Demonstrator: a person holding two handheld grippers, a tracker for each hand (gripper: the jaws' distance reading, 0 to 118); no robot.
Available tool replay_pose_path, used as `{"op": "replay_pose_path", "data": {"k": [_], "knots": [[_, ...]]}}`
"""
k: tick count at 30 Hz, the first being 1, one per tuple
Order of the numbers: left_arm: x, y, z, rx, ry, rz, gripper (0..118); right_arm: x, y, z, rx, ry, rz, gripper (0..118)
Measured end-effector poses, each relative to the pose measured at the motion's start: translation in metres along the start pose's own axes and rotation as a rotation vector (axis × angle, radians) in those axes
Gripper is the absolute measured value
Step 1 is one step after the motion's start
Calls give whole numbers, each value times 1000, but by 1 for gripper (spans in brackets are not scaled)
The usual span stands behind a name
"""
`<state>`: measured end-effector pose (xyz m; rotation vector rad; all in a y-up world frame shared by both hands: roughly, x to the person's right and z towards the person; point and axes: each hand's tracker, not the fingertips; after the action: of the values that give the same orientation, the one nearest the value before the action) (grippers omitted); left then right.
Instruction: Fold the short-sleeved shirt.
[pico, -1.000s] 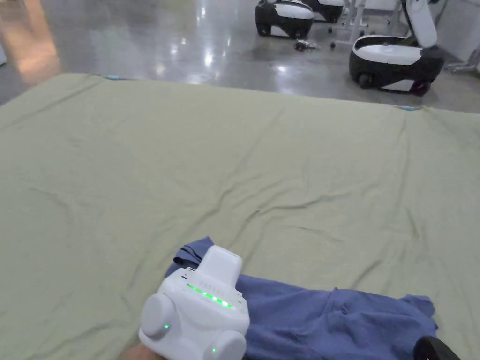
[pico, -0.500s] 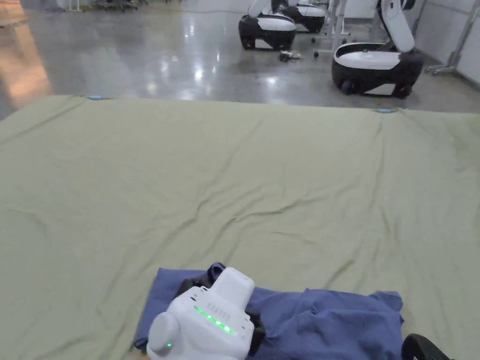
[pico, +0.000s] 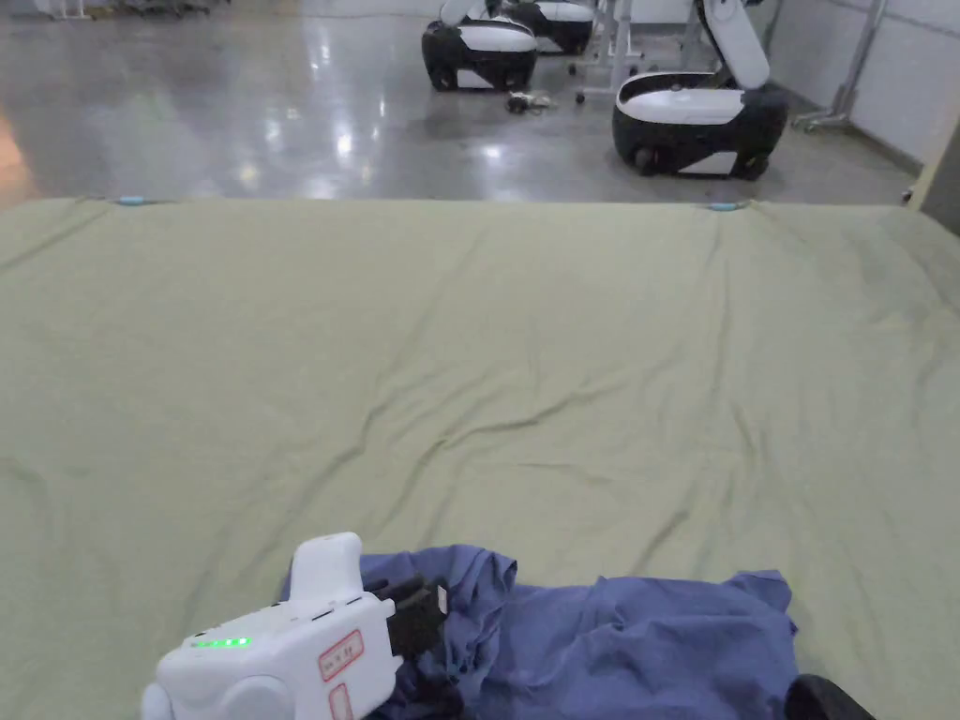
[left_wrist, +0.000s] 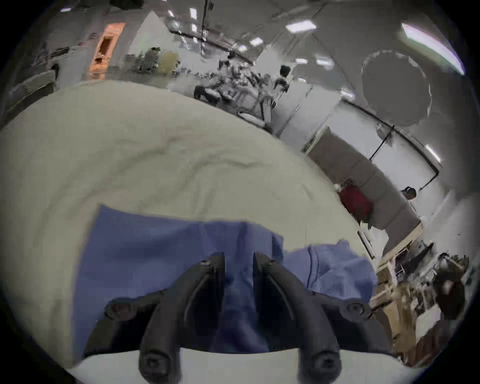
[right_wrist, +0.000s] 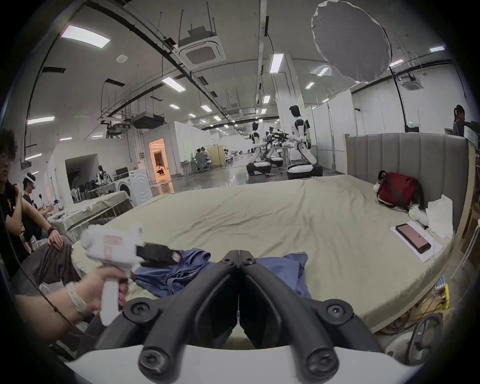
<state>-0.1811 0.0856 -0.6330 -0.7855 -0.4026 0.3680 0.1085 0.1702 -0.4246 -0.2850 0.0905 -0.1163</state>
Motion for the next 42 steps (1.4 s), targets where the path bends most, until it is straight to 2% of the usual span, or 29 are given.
{"op": "replay_pose_path", "data": {"k": [2, 4, 7, 10, 12, 14, 16, 18, 20, 21, 22, 24, 25, 26, 27, 28, 32, 34, 37, 38, 40, 41, 42], "knots": [[14, -15, -10, 18, -74, 11, 24, 1, 0, 1, -4, -10, -2, 4], [20, -25, -29, -39, 7, -27, 24, 6, 2, 1, -5, -10, -14, 4], [33, -28, -33, -19, -5, -64, 24, 10, 3, -1, -3, -17, -1, 4], [29, -19, -21, -15, -26, -12, 24, 13, 6, 0, 4, -5, -4, 4], [33, -10, 6, 33, -6, -29, 24, 12, 7, -1, 4, -4, 0, 4], [39, 5, 58, 157, -55, -93, 23, 10, 11, 0, 0, 4, 3, 4], [24, 17, 86, 170, 4, -158, 23, 6, 13, 2, 10, 12, 11, 4], [8, 29, 107, 189, 6, -126, 23, 1, 12, 1, 9, 22, 31, 4], [-15, 39, 123, 190, -42, -21, 25, -5, 11, -2, 2, 31, 36, 4], [-29, 40, 130, 177, -66, 20, 40, -7, 10, -2, -4, 40, 34, 4], [-48, 40, 137, 200, -109, 64, 40, -10, 10, -2, -7, 48, 32, 4], [-88, 39, 140, 156, -88, 118, 63, -15, 8, 1, -4, 59, 27, 4], [-108, 37, 139, 119, -71, 127, 107, -17, 7, 1, -9, 68, 27, 4], [-131, 33, 140, 127, -85, 159, 117, -19, 6, 1, -15, 68, 29, 4], [-152, 33, 138, 115, -133, 205, 118, -21, 5, 1, -20, 68, 33, 4], [-172, 32, 131, 5, -163, 320, 118, -21, 5, 0, -27, 69, 38, 4], [-211, 18, 98, -21, -332, 501, 118, -21, 8, -4, -42, 71, 27, 4], [-224, 8, 64, -129, -523, 634, 118, -18, 12, -7, -60, 86, -22, 4], [-197, 1, 41, -21, -661, 576, 118, -19, 17, -9, -48, 90, -35, 4], [-188, 1, 30, -38, -672, 626, 118, -19, 19, -10, -45, 91, -44, 4], [-197, -1, 2, -79, -797, 739, 116, -20, 22, -14, -41, 96, -66, 4], [-190, -2, -4, -84, -787, 750, 107, -21, 23, -16, -44, 100, -75, 4], [-183, -2, -4, -75, -736, 728, 84, -23, 24, -18, -45, 96, -74, 4]]}}
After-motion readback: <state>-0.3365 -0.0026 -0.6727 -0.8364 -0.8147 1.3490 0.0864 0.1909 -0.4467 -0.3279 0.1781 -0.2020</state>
